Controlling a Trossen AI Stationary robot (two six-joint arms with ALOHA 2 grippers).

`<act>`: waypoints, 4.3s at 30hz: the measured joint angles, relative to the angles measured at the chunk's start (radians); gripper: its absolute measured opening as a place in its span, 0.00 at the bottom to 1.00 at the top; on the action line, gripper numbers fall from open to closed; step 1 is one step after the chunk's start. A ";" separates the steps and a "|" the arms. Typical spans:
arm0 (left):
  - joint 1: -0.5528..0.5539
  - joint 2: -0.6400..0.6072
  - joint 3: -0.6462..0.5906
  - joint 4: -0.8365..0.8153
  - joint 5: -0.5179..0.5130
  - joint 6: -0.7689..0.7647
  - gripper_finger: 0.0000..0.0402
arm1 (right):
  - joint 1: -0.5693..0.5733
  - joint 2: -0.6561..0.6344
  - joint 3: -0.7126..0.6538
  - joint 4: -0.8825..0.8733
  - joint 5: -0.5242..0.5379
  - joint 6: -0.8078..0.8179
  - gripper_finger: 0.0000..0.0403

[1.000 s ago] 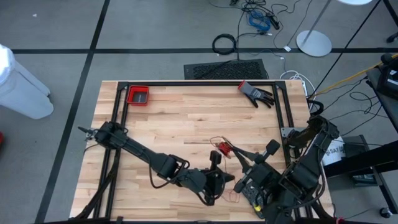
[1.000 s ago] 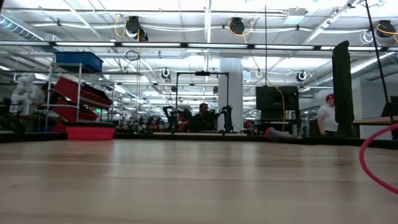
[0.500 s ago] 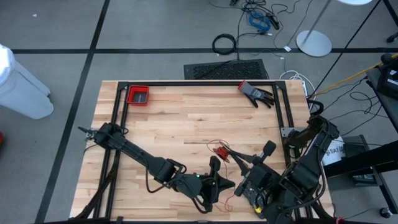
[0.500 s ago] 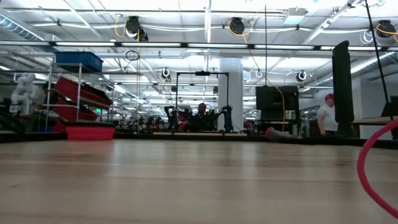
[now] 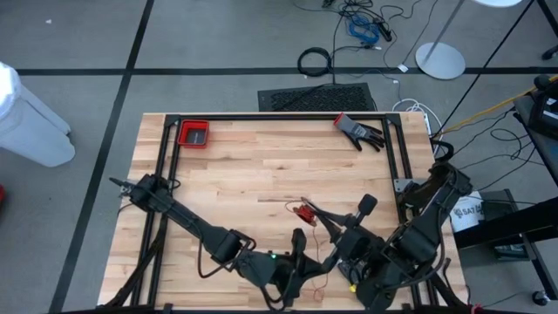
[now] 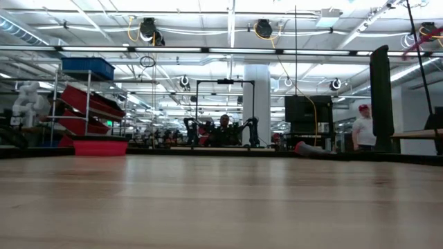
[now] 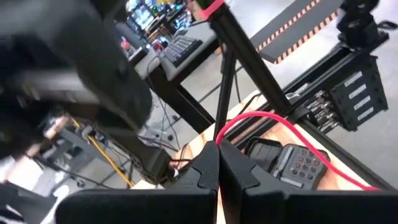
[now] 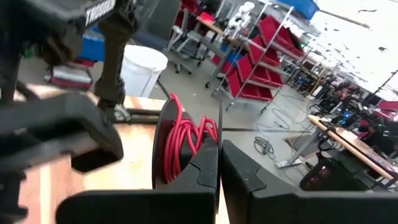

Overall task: Coil cords
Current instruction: Coil the red wire onto the spool

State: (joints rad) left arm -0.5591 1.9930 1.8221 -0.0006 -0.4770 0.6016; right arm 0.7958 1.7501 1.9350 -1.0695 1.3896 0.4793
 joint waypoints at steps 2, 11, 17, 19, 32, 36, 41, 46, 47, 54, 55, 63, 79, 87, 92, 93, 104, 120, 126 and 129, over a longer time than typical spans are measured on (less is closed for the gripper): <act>-0.010 0.000 0.000 0.000 0.000 0.040 0.00 | -0.010 0.002 0.000 -0.008 -0.030 0.000 0.00; -0.048 -0.009 0.000 0.001 -0.060 0.114 0.00 | -0.038 0.001 0.000 -0.013 -0.161 0.003 0.00; -0.050 -0.015 0.000 -0.048 -0.058 0.111 0.00 | -0.019 -0.004 0.000 -0.001 -0.128 -0.022 0.00; -0.051 -0.015 0.000 -0.077 -0.055 0.092 0.00 | -0.002 -0.012 0.000 0.009 -0.112 -0.032 0.00; -0.054 -0.015 0.000 -0.171 0.054 -0.018 0.37 | 0.122 -0.062 0.000 0.019 -0.039 -0.031 0.00; -0.068 -0.026 -0.001 -0.177 -0.055 -0.020 0.47 | 0.154 -0.074 0.000 0.019 -0.025 -0.026 0.00; -0.123 -0.075 -0.001 -0.182 -0.165 -0.019 0.49 | 0.185 -0.084 0.000 0.016 -0.023 -0.025 0.00; -0.144 -0.113 -0.001 -0.100 -0.330 -0.049 0.49 | 0.205 -0.085 0.001 0.017 0.031 -0.024 0.00; -0.144 -0.119 -0.001 -0.073 -0.371 -0.075 0.49 | 0.209 -0.085 0.001 0.018 0.042 -0.024 0.00; -0.107 -0.123 0.000 -0.046 -0.427 -0.256 0.49 | 0.223 -0.085 0.001 0.018 0.110 -0.025 0.00; -0.095 -0.119 0.000 -0.045 -0.403 -0.274 0.49 | 0.223 -0.085 0.001 0.018 0.110 -0.026 0.00; -0.032 -0.111 0.000 -0.111 -0.389 -0.384 0.49 | 0.223 -0.085 0.001 0.019 0.107 -0.027 0.00; 0.011 -0.109 0.000 -0.190 -0.294 -0.492 0.40 | 0.223 -0.084 0.001 0.021 0.106 -0.028 0.00; 0.013 -0.109 0.000 -0.204 -0.261 -0.493 0.30 | 0.223 -0.084 0.001 0.023 0.104 -0.027 0.00; 0.031 -0.102 0.000 -0.231 -0.211 -0.545 0.29 | 0.223 -0.084 0.001 0.026 0.103 -0.028 0.00; 0.037 -0.095 0.000 -0.227 -0.183 -0.548 0.30 | 0.223 -0.084 0.001 0.027 0.103 -0.028 0.00; 0.082 -0.069 0.001 -0.230 -0.100 -0.596 0.30 | 0.223 -0.084 0.001 0.027 0.101 -0.031 0.00; 0.074 -0.068 0.001 -0.264 -0.095 -0.588 0.29 | 0.223 -0.084 0.001 0.026 0.101 -0.039 0.00; 0.074 -0.069 0.001 -0.282 -0.094 -0.561 0.20 | 0.223 -0.084 0.001 0.026 0.101 -0.039 0.00; 0.074 -0.070 0.001 -0.282 -0.094 -0.552 0.09 | 0.223 -0.084 0.000 0.026 0.101 -0.039 0.00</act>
State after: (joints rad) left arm -0.4847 1.9235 1.8229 -0.2829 -0.5710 0.0501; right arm 1.0183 1.6665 1.9355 -1.0431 1.4908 0.4404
